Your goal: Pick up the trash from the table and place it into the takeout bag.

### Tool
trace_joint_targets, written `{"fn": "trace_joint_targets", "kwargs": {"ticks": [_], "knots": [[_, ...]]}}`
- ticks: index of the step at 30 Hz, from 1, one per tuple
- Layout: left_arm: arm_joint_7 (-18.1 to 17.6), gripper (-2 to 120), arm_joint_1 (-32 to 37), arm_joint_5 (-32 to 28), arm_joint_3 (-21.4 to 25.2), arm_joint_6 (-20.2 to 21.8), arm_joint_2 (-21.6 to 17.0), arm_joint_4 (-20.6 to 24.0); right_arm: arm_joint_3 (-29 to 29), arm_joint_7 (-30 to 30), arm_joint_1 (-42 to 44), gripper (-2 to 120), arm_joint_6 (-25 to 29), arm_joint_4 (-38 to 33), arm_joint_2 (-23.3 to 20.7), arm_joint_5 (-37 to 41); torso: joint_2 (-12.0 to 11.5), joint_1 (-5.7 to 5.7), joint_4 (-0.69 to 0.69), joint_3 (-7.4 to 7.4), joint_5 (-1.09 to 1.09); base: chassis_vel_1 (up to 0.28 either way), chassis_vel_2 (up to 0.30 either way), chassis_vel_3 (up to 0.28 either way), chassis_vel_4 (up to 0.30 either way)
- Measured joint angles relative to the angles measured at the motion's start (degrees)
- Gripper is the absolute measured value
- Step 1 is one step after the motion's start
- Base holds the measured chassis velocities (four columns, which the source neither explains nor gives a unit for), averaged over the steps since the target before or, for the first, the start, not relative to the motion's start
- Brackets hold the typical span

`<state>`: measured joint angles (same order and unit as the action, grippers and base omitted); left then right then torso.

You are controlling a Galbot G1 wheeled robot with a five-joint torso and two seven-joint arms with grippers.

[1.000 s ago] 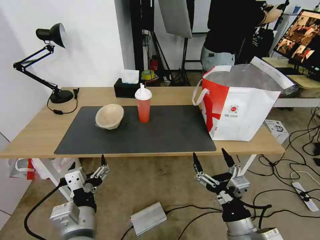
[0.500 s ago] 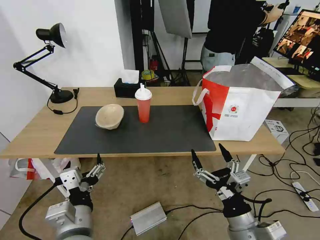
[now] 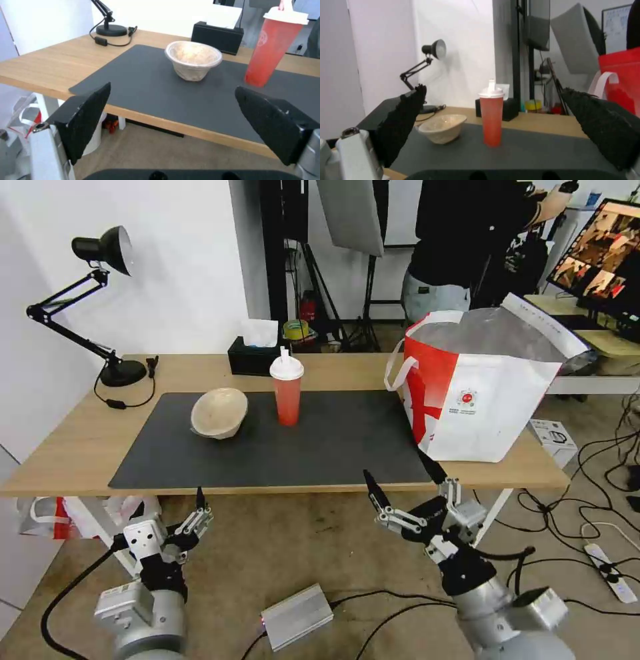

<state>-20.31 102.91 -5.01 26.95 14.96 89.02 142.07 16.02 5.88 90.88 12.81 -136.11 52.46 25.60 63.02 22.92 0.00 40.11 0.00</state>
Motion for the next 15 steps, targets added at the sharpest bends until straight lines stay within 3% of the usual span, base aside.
{"fn": "trace_joint_targets", "kwargs": {"ticks": [15], "knots": [[0.1, 100, 0.3, 0.1, 2.0, -0.2, 0.3, 0.4, -4.0, 1.4, -12.5, 100, -8.6, -0.5, -4.8, 8.5, 0.0, 0.00, 0.01, 0.00, 0.00, 0.000, 0.000, 0.000, 0.000]]}}
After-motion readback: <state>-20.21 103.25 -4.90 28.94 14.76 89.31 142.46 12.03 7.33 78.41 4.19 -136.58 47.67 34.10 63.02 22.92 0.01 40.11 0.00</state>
